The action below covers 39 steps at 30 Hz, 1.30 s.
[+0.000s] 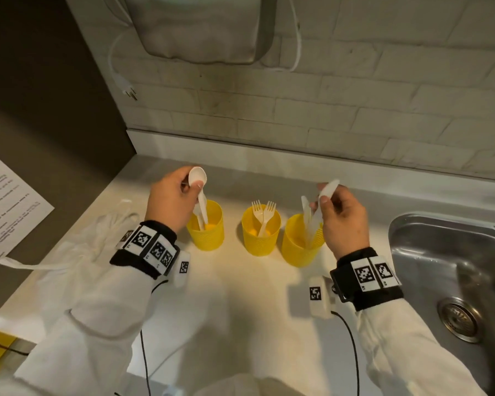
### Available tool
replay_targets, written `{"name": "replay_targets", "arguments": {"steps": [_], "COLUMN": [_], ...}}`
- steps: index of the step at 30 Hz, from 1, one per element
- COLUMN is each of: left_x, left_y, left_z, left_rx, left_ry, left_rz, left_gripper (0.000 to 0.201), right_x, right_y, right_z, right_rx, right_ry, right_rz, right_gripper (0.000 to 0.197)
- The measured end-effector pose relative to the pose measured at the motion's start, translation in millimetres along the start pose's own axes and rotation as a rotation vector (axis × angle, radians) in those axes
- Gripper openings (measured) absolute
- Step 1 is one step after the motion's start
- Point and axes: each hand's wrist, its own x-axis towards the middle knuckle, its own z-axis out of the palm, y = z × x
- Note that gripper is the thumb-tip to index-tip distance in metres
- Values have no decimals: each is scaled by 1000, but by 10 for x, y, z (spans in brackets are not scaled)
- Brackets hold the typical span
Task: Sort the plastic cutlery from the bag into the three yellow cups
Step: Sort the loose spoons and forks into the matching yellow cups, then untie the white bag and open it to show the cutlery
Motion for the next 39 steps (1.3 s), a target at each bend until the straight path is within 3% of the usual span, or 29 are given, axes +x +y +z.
{"name": "replay_targets", "arguments": {"steps": [8,13,20,23,26,30,35,39], "left_x": [-16,-32,-184,-316,-431,-535,-660,-712], "left_y": [-207,-243,-133,-170,-338,-689,-1132,-1394], "left_z": [237,240,-85,-320,-603,-1036,-1336,-1387], "left_rx": [216,236,190,157,213,387,520,395], "left_ry": [-104,-124,23,82,137,172,36,-95], "left_rz": [-37,-43,-7,-33,-106,-379,-714,-767], "left_gripper": [34,35,38,40,40,48,66,66], "right_x": [-89,-124,-170,-242,-395,-671,-980,-1083], "right_y": [266,249,-171,-390,-555,-594,-507,-435], "right_z": [163,213,316,589,997,1691,2388,2751], "right_rx": [-152,-280,-362,-217,-95,30,-80,-160], "right_ry": [-82,-85,79,-52,-322,-686,-981,-1070], "right_rz": [79,-50,-298,-313,-261,-106,38,155], "right_gripper": [31,45,50,50,46,43,68,86]}}
